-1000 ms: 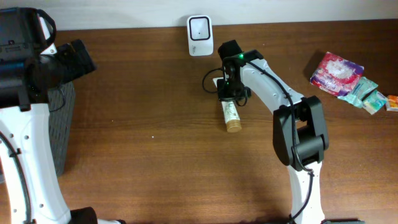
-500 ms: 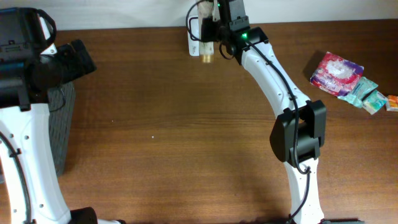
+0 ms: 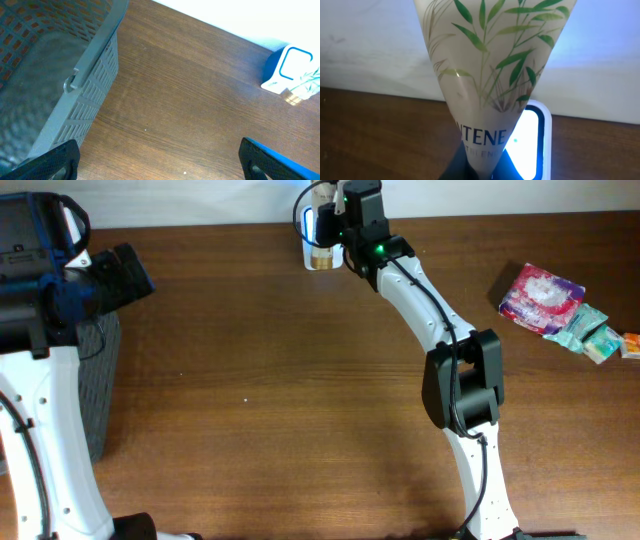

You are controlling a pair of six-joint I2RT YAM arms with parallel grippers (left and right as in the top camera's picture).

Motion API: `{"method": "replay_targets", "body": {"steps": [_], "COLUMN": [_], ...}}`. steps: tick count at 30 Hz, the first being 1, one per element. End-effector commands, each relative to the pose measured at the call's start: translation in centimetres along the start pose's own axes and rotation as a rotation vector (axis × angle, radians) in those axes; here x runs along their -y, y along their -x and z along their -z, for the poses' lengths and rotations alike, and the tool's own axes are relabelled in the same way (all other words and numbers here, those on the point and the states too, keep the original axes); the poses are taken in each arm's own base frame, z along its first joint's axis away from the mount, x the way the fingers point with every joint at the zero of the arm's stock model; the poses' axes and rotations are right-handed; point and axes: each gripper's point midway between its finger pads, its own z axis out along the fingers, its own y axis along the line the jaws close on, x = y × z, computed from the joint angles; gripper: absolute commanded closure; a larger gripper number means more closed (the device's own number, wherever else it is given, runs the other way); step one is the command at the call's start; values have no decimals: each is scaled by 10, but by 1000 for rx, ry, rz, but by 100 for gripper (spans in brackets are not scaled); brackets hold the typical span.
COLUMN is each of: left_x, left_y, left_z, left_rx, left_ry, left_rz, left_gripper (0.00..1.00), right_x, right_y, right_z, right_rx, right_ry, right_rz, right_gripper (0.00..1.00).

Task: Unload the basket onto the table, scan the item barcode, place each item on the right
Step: 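Carry the tube to the far right and drop it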

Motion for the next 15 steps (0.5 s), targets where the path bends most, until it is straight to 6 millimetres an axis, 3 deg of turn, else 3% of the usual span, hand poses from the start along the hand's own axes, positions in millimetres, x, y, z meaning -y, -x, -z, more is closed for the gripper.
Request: {"method": "replay_targets", "body": {"steps": [1, 3, 5, 7, 9, 11, 13, 15], "left_x": [-2, -2, -2, -2, -2, -2, -2, -2], "left_y": [1, 1, 1, 1, 1, 1, 1, 1], "left_z": [4, 4, 4, 4, 4, 4, 4, 4], "left_rx": [10, 10, 10, 10, 10, 10, 10, 10], "left_ry": [4, 4, 4, 3, 4, 4, 4, 4], "left_rz": [9, 9, 9, 9, 9, 9, 9, 9], "left_gripper": [1, 1, 1, 1, 1, 1, 1, 1], "right_x": [4, 27, 77, 125, 186, 234, 293, 330], "right_y": [52, 74, 86, 79, 46, 11, -23, -42], "right_z": [40, 72, 116, 155, 194, 228, 286, 332], "right_rx": [68, 66, 54, 1, -121, -215, -233, -215], "right_ry": [-22, -93, -274, -404, -559, -710, -966, -1106], "right_rz": [-14, -59, -231, -387, -525, -672, -900, -1069], "right_gripper": [96, 96, 96, 96, 96, 96, 96, 95]}}
